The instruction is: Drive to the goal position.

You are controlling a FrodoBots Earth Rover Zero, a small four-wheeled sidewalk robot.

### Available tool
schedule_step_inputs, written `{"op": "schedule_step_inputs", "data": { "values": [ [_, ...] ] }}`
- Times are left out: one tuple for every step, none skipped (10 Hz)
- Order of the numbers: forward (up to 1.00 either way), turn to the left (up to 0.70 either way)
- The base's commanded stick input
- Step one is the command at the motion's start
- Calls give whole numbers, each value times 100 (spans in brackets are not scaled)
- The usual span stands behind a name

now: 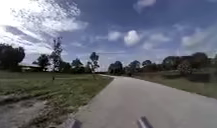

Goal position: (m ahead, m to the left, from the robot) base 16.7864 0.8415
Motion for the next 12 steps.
{"op": "schedule_step_inputs", "data": {
  "values": [
    [69, 3],
    [69, 3],
    [69, 3],
    [69, 3],
    [69, 3],
    [69, 3],
    [69, 3],
    [69, 3],
    [69, 3],
    [69, 3],
    [69, 3],
    [69, 3]
  ]
}}
